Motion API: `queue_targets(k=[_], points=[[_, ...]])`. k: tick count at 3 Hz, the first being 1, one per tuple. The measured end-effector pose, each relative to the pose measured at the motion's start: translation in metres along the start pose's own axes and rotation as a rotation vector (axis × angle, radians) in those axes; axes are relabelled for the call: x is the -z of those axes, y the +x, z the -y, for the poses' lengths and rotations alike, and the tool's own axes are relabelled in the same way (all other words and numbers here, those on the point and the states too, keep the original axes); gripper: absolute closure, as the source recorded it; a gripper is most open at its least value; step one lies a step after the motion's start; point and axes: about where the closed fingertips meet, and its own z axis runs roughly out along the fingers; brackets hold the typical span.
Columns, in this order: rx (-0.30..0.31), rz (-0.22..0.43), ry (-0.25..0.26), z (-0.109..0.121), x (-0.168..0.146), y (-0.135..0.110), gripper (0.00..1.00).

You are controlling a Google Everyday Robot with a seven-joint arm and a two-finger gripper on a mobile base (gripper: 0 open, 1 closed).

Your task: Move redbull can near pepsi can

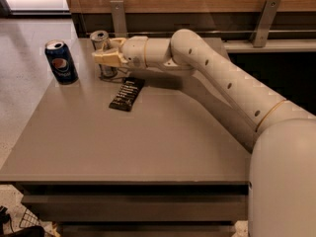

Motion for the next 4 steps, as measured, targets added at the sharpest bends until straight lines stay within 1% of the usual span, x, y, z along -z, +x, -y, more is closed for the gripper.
queue_targets(k=[1, 2, 3, 4], points=[[-0.050, 0.051, -0.039, -0.003, -0.005, -0.007, 1.00], [-0.073, 0.028, -0.090, -0.015, -0.017, -0.014, 1.00], [-0.069, -0.012, -0.113, -0.020, -0.023, -0.016, 1.00], [-0.079, -0.012, -0.122, -0.028, -0.028, -0.011, 1.00]])
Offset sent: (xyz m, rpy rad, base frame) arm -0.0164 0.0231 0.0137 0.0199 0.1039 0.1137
